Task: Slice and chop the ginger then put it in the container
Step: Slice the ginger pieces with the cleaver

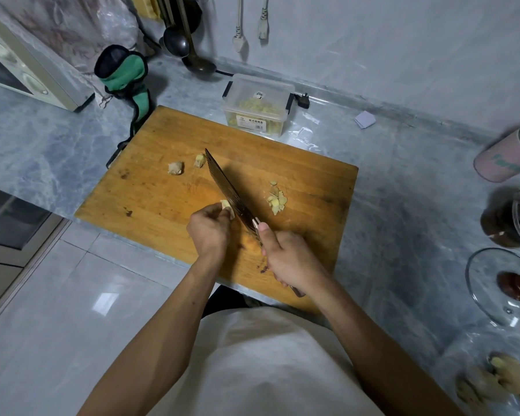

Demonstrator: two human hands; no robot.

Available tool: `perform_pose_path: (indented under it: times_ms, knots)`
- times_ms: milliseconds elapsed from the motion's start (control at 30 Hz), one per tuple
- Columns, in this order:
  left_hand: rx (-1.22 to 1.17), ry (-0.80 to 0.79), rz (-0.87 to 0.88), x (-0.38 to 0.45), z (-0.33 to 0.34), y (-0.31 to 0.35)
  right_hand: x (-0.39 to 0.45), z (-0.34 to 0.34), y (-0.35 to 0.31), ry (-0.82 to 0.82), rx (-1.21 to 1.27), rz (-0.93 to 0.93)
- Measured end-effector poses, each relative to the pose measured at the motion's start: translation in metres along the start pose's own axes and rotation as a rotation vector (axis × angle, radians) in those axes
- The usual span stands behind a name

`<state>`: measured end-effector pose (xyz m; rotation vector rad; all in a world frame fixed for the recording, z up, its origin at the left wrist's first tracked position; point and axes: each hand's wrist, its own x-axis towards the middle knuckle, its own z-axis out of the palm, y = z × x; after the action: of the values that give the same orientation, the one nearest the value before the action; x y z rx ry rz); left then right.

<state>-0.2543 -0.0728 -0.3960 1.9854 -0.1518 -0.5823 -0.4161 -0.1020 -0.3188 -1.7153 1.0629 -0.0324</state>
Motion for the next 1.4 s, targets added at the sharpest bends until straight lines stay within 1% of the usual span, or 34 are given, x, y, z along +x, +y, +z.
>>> perform_pose_path:
  times_ms: [100,233,467,700,800,933,1200,1400]
  knots:
    - [0.017,-0.012,0.044,-0.001,-0.001,-0.002,-0.001,0.001,-0.001,0.004,-0.040,-0.017]
    - [0.026,-0.008,0.057,0.000,-0.002,-0.001,-0.003,0.002,0.002,0.005,-0.041,-0.026]
    - [0.035,-0.012,-0.023,0.008,-0.001,0.006,-0.006,0.000,0.004,0.004,-0.037,-0.036]
    - [0.032,-0.001,-0.046,0.012,0.000,0.005,-0.004,0.004,-0.001,-0.005,-0.061,-0.043]
    - [0.031,-0.001,-0.054,0.013,0.000,0.003,-0.001,0.007,0.000,-0.001,-0.080,-0.075]
    - [0.022,-0.015,-0.045,0.014,0.002,0.003,0.003,0.013,0.001,0.024,-0.079,-0.101]
    - [0.035,-0.036,-0.022,0.012,0.002,-0.001,0.009,0.013,0.000,0.003,-0.069,-0.113]
    - [0.030,-0.030,0.039,0.006,0.001,-0.002,0.015,0.013,-0.007,-0.008,-0.084,-0.103]
